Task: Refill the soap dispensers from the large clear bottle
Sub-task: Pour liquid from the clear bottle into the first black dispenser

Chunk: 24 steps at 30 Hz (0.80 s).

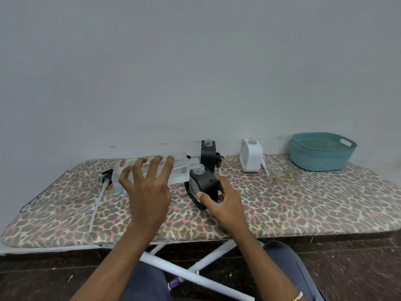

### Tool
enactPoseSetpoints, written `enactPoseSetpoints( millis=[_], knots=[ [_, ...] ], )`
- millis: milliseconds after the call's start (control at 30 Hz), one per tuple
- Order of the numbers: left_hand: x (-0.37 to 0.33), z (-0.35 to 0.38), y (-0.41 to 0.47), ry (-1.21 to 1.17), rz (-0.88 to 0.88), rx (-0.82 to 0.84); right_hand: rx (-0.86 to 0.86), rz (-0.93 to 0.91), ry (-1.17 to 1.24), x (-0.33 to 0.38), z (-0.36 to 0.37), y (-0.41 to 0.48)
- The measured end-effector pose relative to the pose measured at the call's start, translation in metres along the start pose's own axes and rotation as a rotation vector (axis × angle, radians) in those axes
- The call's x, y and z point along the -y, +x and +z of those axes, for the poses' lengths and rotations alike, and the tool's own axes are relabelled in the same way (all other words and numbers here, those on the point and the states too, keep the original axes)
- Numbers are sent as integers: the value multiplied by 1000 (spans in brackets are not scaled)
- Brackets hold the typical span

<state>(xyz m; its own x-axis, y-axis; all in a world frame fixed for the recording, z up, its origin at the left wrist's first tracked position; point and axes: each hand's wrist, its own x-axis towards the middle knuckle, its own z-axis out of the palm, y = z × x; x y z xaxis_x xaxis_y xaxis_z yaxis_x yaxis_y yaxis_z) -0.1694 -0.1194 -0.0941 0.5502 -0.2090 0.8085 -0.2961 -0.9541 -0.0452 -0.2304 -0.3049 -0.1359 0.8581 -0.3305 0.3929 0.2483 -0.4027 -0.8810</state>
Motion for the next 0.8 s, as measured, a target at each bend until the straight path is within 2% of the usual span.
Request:
enactPoseSetpoints(
  millis=[533, 667, 800],
  knots=[
    [3, 8, -2, -103, -41, -12, 21, 15, -30, -1, -2, 0],
    [5, 14, -1, -252, -126, 59, 13, 11, -30, -1, -2, 0],
    [14, 16, 4, -555, -286, 93, 6, 10, -19, -2, 0, 1]
  ],
)
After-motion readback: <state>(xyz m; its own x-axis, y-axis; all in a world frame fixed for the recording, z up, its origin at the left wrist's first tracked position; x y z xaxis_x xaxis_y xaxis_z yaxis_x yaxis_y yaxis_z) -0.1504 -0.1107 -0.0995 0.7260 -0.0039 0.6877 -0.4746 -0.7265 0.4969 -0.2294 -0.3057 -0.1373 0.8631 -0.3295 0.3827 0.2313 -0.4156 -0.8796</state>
